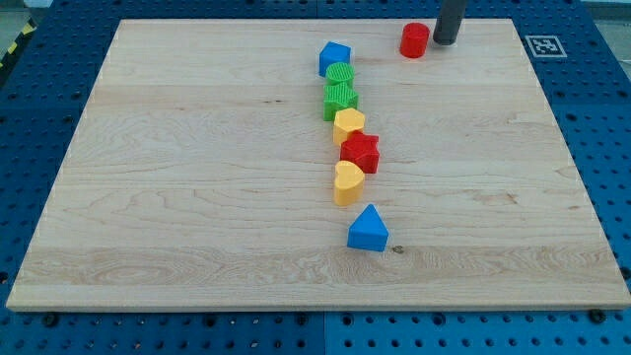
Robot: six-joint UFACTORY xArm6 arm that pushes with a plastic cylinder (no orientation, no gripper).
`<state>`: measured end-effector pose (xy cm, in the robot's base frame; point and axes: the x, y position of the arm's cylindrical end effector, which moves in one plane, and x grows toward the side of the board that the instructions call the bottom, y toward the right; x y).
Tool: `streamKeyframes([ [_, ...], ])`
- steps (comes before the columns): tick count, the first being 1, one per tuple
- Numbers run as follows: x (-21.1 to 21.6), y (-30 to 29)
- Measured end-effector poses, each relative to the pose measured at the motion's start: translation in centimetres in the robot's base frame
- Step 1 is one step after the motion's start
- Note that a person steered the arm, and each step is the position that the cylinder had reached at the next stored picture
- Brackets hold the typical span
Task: Move the red circle to the top left of the blue cube
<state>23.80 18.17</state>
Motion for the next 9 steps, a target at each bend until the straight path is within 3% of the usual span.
streamKeyframes([
  [3,1.3,-1.7],
  [7,0.6,-15.9],
  [9,0.6,-9.4],
])
